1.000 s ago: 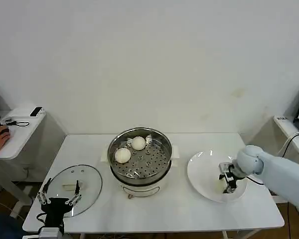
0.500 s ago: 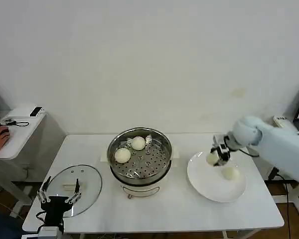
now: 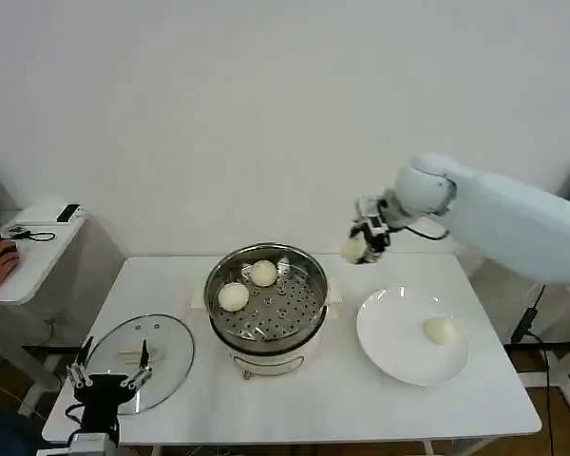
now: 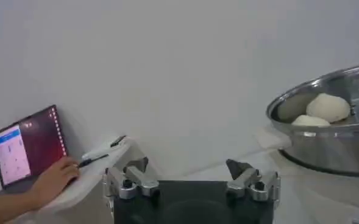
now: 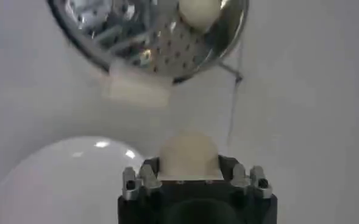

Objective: Take steamed baozi put them in steamer then cover it.

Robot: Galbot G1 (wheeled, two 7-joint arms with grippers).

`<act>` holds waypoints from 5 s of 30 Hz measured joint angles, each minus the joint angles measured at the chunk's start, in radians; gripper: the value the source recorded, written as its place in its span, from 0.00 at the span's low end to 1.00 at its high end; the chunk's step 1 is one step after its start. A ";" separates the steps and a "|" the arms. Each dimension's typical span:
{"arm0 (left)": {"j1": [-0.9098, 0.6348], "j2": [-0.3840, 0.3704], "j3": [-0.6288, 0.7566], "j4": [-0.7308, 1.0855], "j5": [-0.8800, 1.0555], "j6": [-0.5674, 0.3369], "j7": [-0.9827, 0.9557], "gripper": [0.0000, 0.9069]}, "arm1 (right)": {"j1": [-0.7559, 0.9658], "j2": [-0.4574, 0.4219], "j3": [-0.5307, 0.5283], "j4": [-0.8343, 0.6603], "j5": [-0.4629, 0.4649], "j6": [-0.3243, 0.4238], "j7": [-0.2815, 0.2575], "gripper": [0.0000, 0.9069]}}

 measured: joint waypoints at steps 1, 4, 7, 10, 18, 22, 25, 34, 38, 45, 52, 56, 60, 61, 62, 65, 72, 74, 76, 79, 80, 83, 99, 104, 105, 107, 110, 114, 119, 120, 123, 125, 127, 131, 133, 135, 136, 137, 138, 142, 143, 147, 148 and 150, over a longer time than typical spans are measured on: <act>0.001 -0.001 0.000 -0.002 0.000 0.000 0.000 1.00 | 0.002 0.020 -0.005 -0.003 0.006 0.002 0.000 0.73; 0.005 -0.001 -0.002 -0.007 0.001 0.001 0.000 1.00 | 0.004 0.080 -0.021 -0.012 0.015 0.013 -0.001 0.73; 0.009 -0.001 -0.005 -0.011 0.001 0.001 0.000 1.00 | -0.003 0.134 -0.036 -0.020 0.017 0.032 -0.007 0.73; 0.012 -0.004 -0.009 -0.017 0.001 0.002 0.000 1.00 | -0.016 0.180 -0.049 -0.026 0.011 0.056 -0.014 0.74; 0.022 -0.012 -0.015 -0.028 0.001 0.002 0.000 1.00 | -0.054 0.276 -0.091 -0.031 -0.023 0.128 -0.018 0.73; 0.027 -0.017 -0.014 -0.030 0.002 0.001 0.000 1.00 | -0.068 0.303 -0.106 -0.032 -0.043 0.160 -0.016 0.73; 0.027 -0.020 -0.013 -0.031 0.002 0.000 -0.001 1.00 | -0.076 0.315 -0.116 -0.031 -0.059 0.185 -0.015 0.73; 0.024 -0.020 -0.011 -0.029 0.002 0.000 -0.002 1.00 | -0.086 0.322 -0.127 -0.020 -0.088 0.237 -0.009 1.00; 0.021 -0.020 -0.009 -0.028 0.002 0.000 -0.002 1.00 | -0.085 0.319 -0.127 -0.012 -0.089 0.252 -0.004 1.00; 0.021 -0.012 -0.012 -0.030 0.000 0.000 -0.002 1.00 | -0.062 0.293 -0.113 0.001 -0.069 0.253 0.004 1.00; 0.016 -0.006 -0.008 -0.033 -0.002 0.000 -0.002 1.00 | -0.032 0.224 -0.087 0.020 -0.039 0.216 0.027 1.00; 0.011 -0.001 -0.001 -0.033 -0.002 0.001 -0.002 1.00 | -0.027 0.152 -0.069 0.035 -0.025 0.179 0.040 1.00; 0.003 0.004 0.009 -0.033 -0.002 0.003 0.000 1.00 | -0.027 0.066 -0.052 0.047 -0.017 0.143 0.041 1.00; 0.001 0.006 0.011 -0.033 -0.002 0.003 0.001 1.00 | -0.029 0.042 -0.049 0.048 -0.018 0.137 0.040 1.00; 0.000 0.008 0.013 -0.033 -0.002 0.004 0.002 1.00 | -0.031 0.014 -0.048 0.048 -0.021 0.131 0.039 1.00; -0.006 0.014 0.017 -0.027 -0.003 0.005 0.002 1.00 | -0.045 -0.067 -0.045 0.052 -0.034 0.120 0.038 1.00; -0.022 0.019 0.028 -0.021 -0.003 0.014 0.006 1.00 | -0.121 -0.253 -0.012 0.053 -0.099 0.111 0.038 1.00; -0.025 0.019 0.031 -0.018 -0.003 0.015 0.007 1.00 | -0.158 -0.296 0.012 0.048 -0.123 0.109 0.039 1.00; -0.024 0.021 0.032 -0.017 -0.002 0.015 0.008 1.00 | -0.200 -0.331 0.042 0.042 -0.147 0.109 0.039 1.00; -0.021 0.022 0.032 -0.015 -0.001 0.016 0.008 1.00 | -0.269 -0.367 0.092 0.031 -0.182 0.109 0.036 1.00; -0.019 0.022 0.032 -0.014 -0.001 0.015 0.008 1.00 | -0.292 -0.377 0.109 0.028 -0.192 0.110 0.034 1.00; -0.015 0.023 0.032 -0.013 0.000 0.015 0.008 1.00 | -0.360 -0.400 0.155 0.015 -0.224 0.112 0.026 1.00; -0.016 0.023 0.027 -0.007 0.003 0.016 0.009 1.00 | -0.617 -0.413 0.359 -0.080 -0.357 0.132 0.022 1.00; -0.014 0.022 0.023 -0.005 0.003 0.016 0.009 1.00 | -0.659 -0.376 0.403 -0.130 -0.384 0.137 0.029 1.00; -0.014 0.021 0.023 -0.005 0.003 0.016 0.009 1.00 | -0.663 -0.367 0.409 -0.140 -0.388 0.137 0.031 0.97; -0.014 0.020 0.023 -0.005 0.004 0.016 0.009 1.00 | -0.669 -0.350 0.418 -0.158 -0.393 0.137 0.032 0.92; -0.015 0.020 0.023 -0.003 0.004 0.017 0.009 1.00 | -0.674 -0.325 0.426 -0.180 -0.404 0.133 0.035 0.88; -0.015 0.019 0.023 -0.001 0.005 0.017 0.009 1.00 | -0.676 -0.305 0.431 -0.199 -0.413 0.127 0.032 0.83; -0.017 0.016 0.023 0.002 0.008 0.017 0.009 1.00 | -0.679 -0.294 0.434 -0.213 -0.418 0.119 0.030 0.78; -0.017 0.016 0.023 0.003 0.008 0.017 0.009 1.00 | -0.679 -0.293 0.434 -0.213 -0.419 0.117 0.029 0.77; -0.016 0.016 0.023 0.003 0.009 0.017 0.009 1.00 | -0.676 -0.293 0.434 -0.214 -0.419 0.113 0.023 0.77; -0.016 0.015 0.023 0.002 0.009 0.017 0.009 1.00 | -0.671 -0.293 0.430 -0.212 -0.417 0.110 0.019 0.77; -0.017 0.015 0.023 0.002 0.009 0.017 0.008 1.00 | -0.662 -0.298 0.424 -0.207 -0.414 0.109 0.012 0.77; -0.018 0.015 0.023 0.001 0.009 0.017 0.008 1.00 | -0.636 -0.311 0.406 -0.191 -0.401 0.103 0.000 0.76; -0.017 0.015 0.023 0.001 0.009 0.016 0.008 1.00 | -0.616 -0.318 0.393 -0.181 -0.391 0.099 -0.004 0.76; -0.017 0.016 0.023 -0.002 0.009 0.016 0.008 1.00 | -0.589 -0.324 0.377 -0.169 -0.378 0.095 -0.006 0.76; -0.017 0.017 0.023 -0.003 0.009 0.016 0.008 1.00 | -0.574 -0.325 0.369 -0.162 -0.371 0.092 -0.006 0.76; -0.017 0.017 0.023 -0.004 0.009 0.016 0.008 1.00 | -0.558 -0.325 0.361 -0.155 -0.362 0.089 -0.006 0.76; -0.019 0.017 0.024 -0.005 0.009 0.016 0.008 1.00 | -0.538 -0.325 0.350 -0.146 -0.352 0.086 -0.006 0.76; -0.026 0.019 0.028 -0.003 0.012 0.016 0.008 1.00 | -0.453 -0.316 0.308 -0.116 -0.305 0.068 -0.005 0.76; -0.028 0.019 0.029 -0.003 0.013 0.016 0.008 1.00 | -0.429 -0.311 0.295 -0.108 -0.291 0.061 -0.003 0.76; -0.031 0.019 0.028 -0.005 0.013 0.017 0.008 1.00 | -0.324 -0.283 0.234 -0.071 -0.220 0.030 0.010 0.76; -0.031 0.018 0.027 -0.005 0.013 0.017 0.008 1.00 | -0.299 -0.275 0.218 -0.062 -0.203 0.021 0.015 0.76; -0.031 0.016 0.025 -0.006 0.013 0.017 0.008 1.00 | -0.244 -0.253 0.182 -0.041 -0.165 -0.001 0.026 0.76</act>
